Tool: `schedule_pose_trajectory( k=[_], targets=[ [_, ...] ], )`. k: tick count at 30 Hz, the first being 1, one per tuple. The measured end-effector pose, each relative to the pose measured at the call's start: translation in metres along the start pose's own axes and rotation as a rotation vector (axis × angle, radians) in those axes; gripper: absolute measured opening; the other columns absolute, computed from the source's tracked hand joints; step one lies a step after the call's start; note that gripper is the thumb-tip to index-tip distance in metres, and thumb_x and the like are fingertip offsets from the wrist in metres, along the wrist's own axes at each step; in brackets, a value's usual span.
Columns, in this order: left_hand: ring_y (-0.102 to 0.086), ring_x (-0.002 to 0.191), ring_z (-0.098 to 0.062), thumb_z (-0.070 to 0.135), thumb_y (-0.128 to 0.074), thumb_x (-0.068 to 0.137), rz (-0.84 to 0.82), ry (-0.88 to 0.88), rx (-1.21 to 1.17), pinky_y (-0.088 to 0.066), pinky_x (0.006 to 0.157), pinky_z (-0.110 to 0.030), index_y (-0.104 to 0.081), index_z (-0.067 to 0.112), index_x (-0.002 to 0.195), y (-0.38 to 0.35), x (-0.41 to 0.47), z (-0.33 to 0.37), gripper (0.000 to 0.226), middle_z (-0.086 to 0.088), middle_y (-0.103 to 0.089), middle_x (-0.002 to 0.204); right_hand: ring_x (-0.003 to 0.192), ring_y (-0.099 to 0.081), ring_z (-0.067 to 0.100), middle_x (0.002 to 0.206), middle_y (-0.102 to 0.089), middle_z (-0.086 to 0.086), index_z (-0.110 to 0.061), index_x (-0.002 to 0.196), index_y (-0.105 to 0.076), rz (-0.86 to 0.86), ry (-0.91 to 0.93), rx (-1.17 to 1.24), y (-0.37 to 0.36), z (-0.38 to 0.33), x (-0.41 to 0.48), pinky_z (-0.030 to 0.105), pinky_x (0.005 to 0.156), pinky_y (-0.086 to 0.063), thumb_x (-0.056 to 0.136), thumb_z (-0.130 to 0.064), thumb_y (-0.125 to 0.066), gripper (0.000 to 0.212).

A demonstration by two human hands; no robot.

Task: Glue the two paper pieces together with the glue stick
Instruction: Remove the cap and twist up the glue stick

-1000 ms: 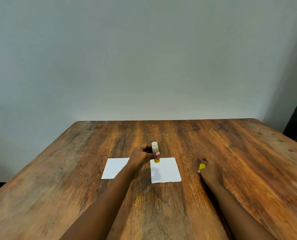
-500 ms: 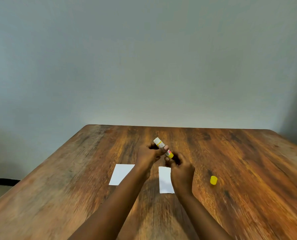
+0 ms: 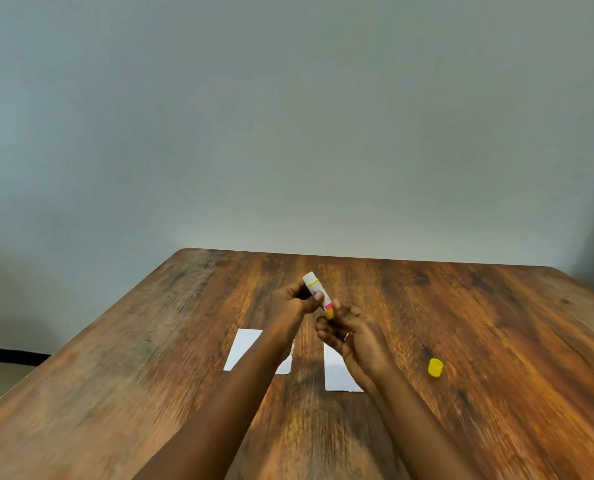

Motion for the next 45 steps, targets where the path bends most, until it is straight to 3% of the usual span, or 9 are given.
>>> schedule_pose_trajectory(
  k=[5,11,17,22,26,30,35,39,45],
  targets=[
    [-0.065,0.080,-0.002,0.009,-0.067,0.083,0.032,-0.023,-0.010,-0.046,0.066,-0.015,-0.069,0.008,0.100,-0.001,0.004,0.005,0.017,0.009,-0.069,0.083,0.061,-0.069,0.016,0.077,-0.069,0.010,-0.004,0.098,-0.063,0.200,0.223,-0.350,-0.004,-0.008,0.002,0.021,0.056,-0.057,0.087,-0.006,-0.059,0.012],
    [-0.063,0.094,-0.016,0.008,-0.060,0.088,-0.014,-0.013,-0.035,-0.048,0.076,-0.018,-0.063,-0.002,0.115,-0.001,0.002,0.005,0.029,-0.006,-0.067,0.099,0.027,-0.035,0.006,0.041,-0.045,0.002,-0.005,0.063,-0.055,-0.030,-0.372,0.260,-0.011,0.003,0.001,0.013,0.026,-0.027,0.097,-0.030,-0.036,0.046],
    [-0.063,0.093,-0.017,0.008,-0.064,0.085,0.035,-0.010,-0.052,-0.048,0.080,-0.023,-0.067,-0.001,0.109,0.007,0.004,0.008,0.026,-0.005,-0.068,0.097,0.071,-0.072,0.019,0.084,-0.071,0.010,-0.008,0.095,-0.065,0.056,0.140,-0.105,-0.013,-0.005,0.002,0.025,0.062,-0.059,0.079,-0.017,-0.067,0.018],
    [-0.066,0.083,-0.013,0.007,-0.067,0.081,0.028,-0.017,-0.033,-0.048,0.074,-0.024,-0.069,0.013,0.085,0.008,0.003,0.004,0.007,0.004,-0.070,0.082,0.057,-0.067,0.012,0.073,-0.066,0.005,-0.001,0.098,-0.065,0.216,0.272,-0.512,-0.018,-0.010,-0.001,0.021,0.057,-0.056,0.088,-0.004,-0.058,0.012],
    [-0.062,0.089,-0.021,0.014,-0.066,0.082,-0.036,-0.022,-0.078,-0.043,0.095,-0.041,-0.071,0.011,0.084,0.018,0.005,0.001,0.006,-0.002,-0.070,0.083,0.042,-0.054,0.009,0.059,-0.058,0.009,0.008,0.098,-0.060,0.045,-0.014,-0.163,-0.026,-0.007,-0.002,0.017,0.041,-0.046,0.098,-0.011,-0.041,0.027],
    [-0.057,0.094,-0.018,0.028,-0.066,0.072,-0.145,-0.011,-0.201,-0.040,0.097,-0.036,-0.071,0.014,0.092,0.016,0.004,0.003,0.025,0.005,-0.071,0.082,0.024,-0.038,0.006,0.042,-0.047,0.001,-0.002,0.076,-0.049,-0.116,-0.450,0.247,-0.032,-0.003,-0.012,0.009,0.025,-0.029,0.099,-0.012,-0.025,0.035],
    [-0.063,0.088,-0.013,0.016,-0.065,0.083,-0.021,-0.021,-0.155,-0.045,0.091,-0.034,-0.073,0.016,0.084,0.021,0.010,0.012,0.008,0.005,-0.073,0.081,0.055,-0.069,0.016,0.068,-0.069,0.009,-0.007,0.094,-0.061,0.028,0.035,-0.012,-0.031,-0.011,-0.008,0.021,0.051,-0.057,0.097,-0.016,-0.043,0.020],
    [-0.064,0.084,-0.008,0.013,-0.066,0.084,0.035,-0.035,-0.135,-0.048,0.075,-0.023,-0.071,0.013,0.086,0.022,0.008,0.016,0.006,0.006,-0.072,0.083,0.071,-0.071,0.013,0.085,-0.070,-0.001,-0.014,0.094,-0.063,0.181,0.388,-0.513,-0.027,-0.019,-0.010,0.023,0.067,-0.058,0.077,-0.015,-0.073,0.019],
    [-0.062,0.088,-0.012,0.013,-0.062,0.087,0.025,-0.038,-0.076,-0.044,0.093,-0.037,-0.069,0.012,0.089,0.019,0.005,0.018,0.008,0.001,-0.069,0.087,0.054,-0.062,0.012,0.069,-0.064,0.002,-0.002,0.098,-0.065,0.181,0.375,-0.649,-0.032,-0.020,-0.009,0.020,0.053,-0.053,0.090,-0.017,-0.058,0.018]
  ],
)
Point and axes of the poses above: each hand's wrist, its own x-axis towards the middle knuckle, its own y-axis out of the back of the hand, z = x × y, the point moved 4 cm from there along x, towards the middle knuckle
